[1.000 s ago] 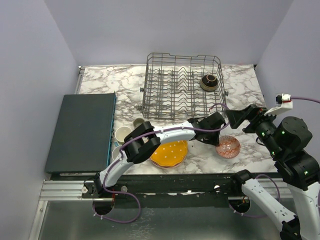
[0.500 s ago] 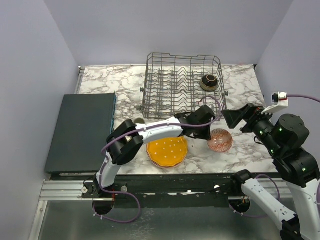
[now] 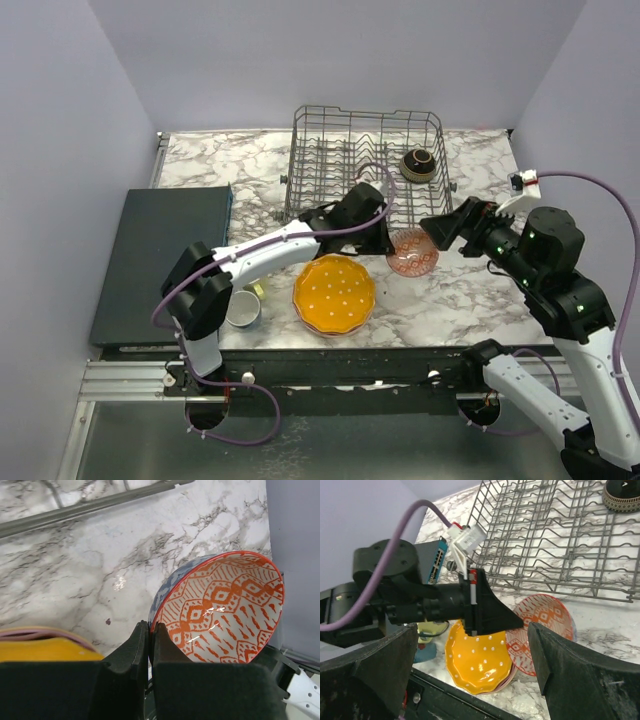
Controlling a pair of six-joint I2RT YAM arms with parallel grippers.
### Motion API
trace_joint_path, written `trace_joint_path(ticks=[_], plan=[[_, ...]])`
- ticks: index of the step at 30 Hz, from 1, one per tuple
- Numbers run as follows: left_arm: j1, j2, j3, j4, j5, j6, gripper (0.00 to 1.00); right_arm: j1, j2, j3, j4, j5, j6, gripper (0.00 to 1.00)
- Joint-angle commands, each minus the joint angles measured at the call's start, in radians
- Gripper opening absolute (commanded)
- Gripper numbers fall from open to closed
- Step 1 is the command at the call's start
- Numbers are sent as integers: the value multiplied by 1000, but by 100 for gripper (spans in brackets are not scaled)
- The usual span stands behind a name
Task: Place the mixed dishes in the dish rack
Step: Pick up the bowl from the center of the board, then turn the bowl upside down on the dish rack.
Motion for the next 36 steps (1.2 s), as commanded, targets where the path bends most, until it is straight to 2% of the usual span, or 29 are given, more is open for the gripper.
trace_joint_path(ticks=[1,12,19,29,36], plan=[[62,-140,-68,49,74,-5,0,6,17,-34,59,-71,36,97],[186,-377,-223,67,187,-24,0,6,67,-155,206,-164,138,97],[266,-485,-312,103,258,-52,0,6,98,-241,338,-278,228,97],[391,-563,-429,225,408,-127,0,6,93,-360,551,-419,359,97],[465,-608,-498,320,505,-195,0,7,99,-463,770,-489,491,99]])
